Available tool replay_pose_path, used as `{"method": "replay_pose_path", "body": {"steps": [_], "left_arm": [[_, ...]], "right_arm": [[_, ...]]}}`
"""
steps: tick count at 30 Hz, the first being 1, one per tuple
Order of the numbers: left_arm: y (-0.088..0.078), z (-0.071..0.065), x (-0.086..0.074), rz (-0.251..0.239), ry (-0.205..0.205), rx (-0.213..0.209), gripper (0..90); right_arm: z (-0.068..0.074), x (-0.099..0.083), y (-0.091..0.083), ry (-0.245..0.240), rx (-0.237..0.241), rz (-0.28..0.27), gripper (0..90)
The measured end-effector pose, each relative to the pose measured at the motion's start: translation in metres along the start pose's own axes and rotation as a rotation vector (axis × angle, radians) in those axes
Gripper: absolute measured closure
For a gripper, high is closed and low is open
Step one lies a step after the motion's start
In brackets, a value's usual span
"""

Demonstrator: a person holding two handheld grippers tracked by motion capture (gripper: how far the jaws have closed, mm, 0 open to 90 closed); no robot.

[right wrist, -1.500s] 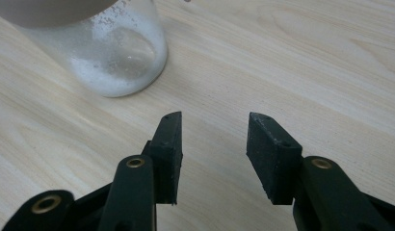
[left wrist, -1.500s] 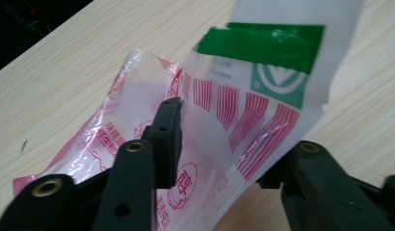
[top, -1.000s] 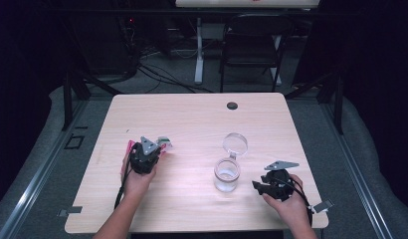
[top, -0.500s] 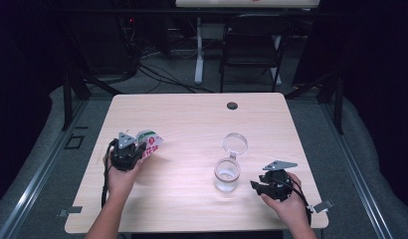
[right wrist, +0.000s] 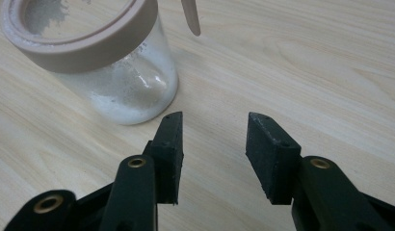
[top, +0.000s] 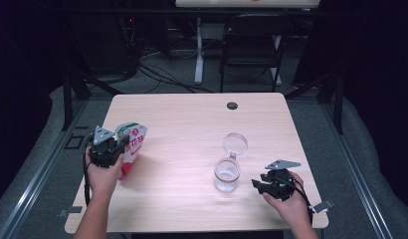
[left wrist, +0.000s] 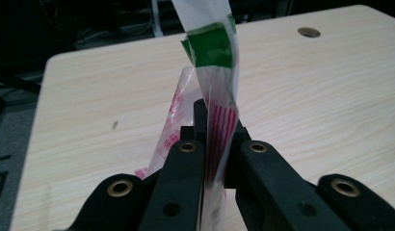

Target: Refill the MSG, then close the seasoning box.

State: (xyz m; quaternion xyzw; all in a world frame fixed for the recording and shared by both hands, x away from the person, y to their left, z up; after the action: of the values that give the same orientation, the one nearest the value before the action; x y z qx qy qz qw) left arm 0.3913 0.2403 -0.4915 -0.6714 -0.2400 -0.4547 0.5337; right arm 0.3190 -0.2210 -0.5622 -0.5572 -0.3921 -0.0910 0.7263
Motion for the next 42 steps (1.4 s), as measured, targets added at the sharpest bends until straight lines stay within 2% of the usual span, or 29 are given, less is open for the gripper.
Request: {"method": "replay_pose_path", "body": {"steps": [3,5,11,16,21,27,29,42], "left_arm": [[-0.008,0.003,0.004,-0.016,0.022,0.032,90.0],[-0.012,0.005,0.005,-0.012,0.023,0.032,90.0],[-0.023,0.007,0.012,-0.03,0.008,0.021,90.0],[-0.035,0.0,0.022,-0.042,0.022,-0.011,90.0],[-0.04,-0.012,0.029,-0.032,0.043,-0.062,90.0],[-0.041,-0.035,0.034,-0.019,0.084,-0.155,90.0],[-0.04,-0.042,0.034,-0.015,0.101,-0.173,90.0],[-0.028,-0.116,0.03,0.023,0.245,-0.361,90.0]], "right_arm": [[-0.001,-0.001,0.0,0.007,0.001,-0.003,57.1],[-0.002,0.0,-0.001,0.008,-0.009,-0.011,57.0],[-0.001,0.003,-0.004,-0.001,0.002,-0.033,56.6],[-0.004,0.002,-0.004,0.013,-0.005,-0.03,55.9],[-0.002,0.003,-0.004,0.008,-0.009,-0.033,54.6],[-0.003,0.003,-0.004,0.007,-0.015,-0.039,53.6],[-0.004,0.003,-0.005,0.005,-0.02,-0.036,53.4],[-0.005,0.003,-0.004,0.006,-0.025,-0.042,50.1]]}}
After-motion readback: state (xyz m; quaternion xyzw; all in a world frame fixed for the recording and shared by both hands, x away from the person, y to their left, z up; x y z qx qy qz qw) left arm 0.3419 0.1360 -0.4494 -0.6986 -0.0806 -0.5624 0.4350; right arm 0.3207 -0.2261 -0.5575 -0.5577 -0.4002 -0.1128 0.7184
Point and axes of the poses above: each handheld gripper's, and its own axes: y roughly forward along the jaws, x roughly out of its top, z roughly to its left, the point moved 5 cm from there along y, roughly forward along the jaws, and after that the axes turned 1 degree about -x, right-handed, at the moved point
